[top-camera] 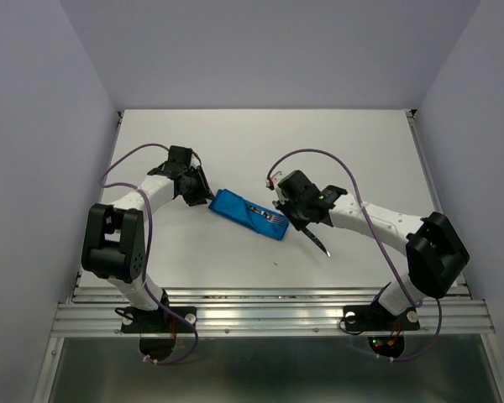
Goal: Fold the napkin into a case and place the utensils inside
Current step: Stuff the knife into the folded napkin.
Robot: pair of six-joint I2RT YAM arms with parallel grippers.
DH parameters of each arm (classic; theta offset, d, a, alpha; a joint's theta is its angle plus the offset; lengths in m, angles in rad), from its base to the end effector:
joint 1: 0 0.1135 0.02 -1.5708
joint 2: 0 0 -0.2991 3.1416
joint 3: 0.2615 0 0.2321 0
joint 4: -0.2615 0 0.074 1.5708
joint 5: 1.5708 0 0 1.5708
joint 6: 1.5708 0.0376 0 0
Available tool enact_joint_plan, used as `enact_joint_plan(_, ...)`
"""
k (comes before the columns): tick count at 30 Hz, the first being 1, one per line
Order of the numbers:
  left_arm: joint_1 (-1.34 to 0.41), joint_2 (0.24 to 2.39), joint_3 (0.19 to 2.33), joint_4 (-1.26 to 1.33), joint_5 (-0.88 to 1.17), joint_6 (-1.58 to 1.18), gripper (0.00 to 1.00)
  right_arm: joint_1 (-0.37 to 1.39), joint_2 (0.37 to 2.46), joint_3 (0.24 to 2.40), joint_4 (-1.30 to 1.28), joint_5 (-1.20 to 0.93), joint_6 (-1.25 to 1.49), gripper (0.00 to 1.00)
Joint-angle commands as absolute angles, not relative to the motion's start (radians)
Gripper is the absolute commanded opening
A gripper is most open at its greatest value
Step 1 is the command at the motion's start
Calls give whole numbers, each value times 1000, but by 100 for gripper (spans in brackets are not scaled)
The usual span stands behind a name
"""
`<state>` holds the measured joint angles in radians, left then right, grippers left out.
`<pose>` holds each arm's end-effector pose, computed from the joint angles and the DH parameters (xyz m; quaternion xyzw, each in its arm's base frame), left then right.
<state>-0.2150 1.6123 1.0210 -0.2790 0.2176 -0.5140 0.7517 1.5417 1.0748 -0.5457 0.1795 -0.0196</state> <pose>0.3142 -0.0769 0.2525 -0.1022 0.9289 -0.2169 0.2823 0.2218 0.1981 0.2710 -0.3373 0.8964 0.0178 0.2870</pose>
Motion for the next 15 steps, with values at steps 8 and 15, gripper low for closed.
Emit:
enact_joint_plan(8,-219,1667,1038,-252,245,-532,43,819,1592,1150,-548,69,-265,1)
enact_joint_plan(15,-218,1677,1052,-261,245,-531,43,837,1677,1216,-563,67,-310,1)
